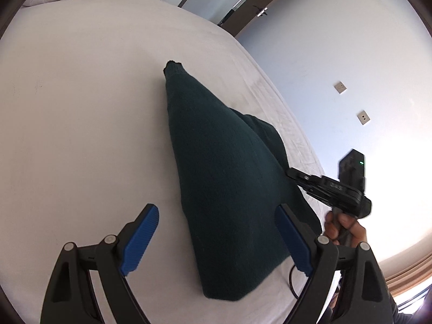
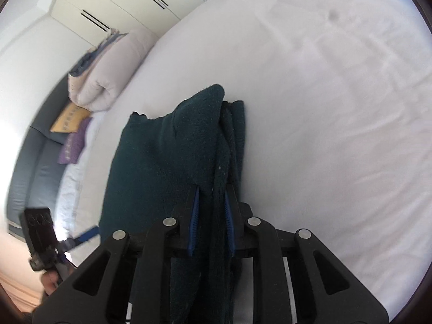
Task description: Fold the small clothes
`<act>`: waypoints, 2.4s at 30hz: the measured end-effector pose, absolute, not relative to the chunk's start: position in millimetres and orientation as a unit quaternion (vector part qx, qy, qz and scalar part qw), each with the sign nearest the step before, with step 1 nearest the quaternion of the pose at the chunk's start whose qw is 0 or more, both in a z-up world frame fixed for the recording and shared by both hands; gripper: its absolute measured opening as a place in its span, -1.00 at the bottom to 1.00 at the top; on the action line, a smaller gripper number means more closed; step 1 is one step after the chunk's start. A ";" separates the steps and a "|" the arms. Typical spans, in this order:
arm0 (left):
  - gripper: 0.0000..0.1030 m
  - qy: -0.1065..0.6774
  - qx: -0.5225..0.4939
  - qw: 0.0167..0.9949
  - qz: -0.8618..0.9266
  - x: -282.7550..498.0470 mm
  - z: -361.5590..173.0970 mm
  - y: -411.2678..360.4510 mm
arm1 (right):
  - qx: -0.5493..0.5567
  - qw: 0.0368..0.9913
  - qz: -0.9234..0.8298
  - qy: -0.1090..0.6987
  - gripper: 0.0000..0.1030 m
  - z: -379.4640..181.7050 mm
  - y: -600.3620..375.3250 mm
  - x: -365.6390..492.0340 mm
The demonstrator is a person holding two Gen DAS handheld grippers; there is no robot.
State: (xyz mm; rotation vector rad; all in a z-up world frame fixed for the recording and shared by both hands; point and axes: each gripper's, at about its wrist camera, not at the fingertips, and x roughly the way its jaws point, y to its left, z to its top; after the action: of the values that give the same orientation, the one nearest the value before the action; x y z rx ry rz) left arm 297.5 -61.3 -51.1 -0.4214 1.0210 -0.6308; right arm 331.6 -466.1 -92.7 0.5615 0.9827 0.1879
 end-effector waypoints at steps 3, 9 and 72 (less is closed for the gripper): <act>0.73 0.483 -0.200 0.803 -0.287 311.0 -56.7 -64.4 | 0.248 0.850 0.073 0.458 -0.53 -73.3 -468.7 321.7; 0.73 0.506 -0.215 0.789 -0.274 331.3 -72.1 -73.3 | 0.223 0.853 0.062 0.468 0.37 -59.7 -459.6 312.3; 0.25 0.523 -0.150 0.818 -0.187 83.5 -71.7 59.0 | 0.297 0.797 0.166 0.499 -0.12 -87.9 -305.5 21.2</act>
State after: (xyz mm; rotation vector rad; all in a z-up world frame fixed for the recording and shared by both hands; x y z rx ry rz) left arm 83.5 59.0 -71.7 -0.3189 1.1138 -0.3994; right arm 21.2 -305.5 -87.9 0.6374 1.0716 0.3572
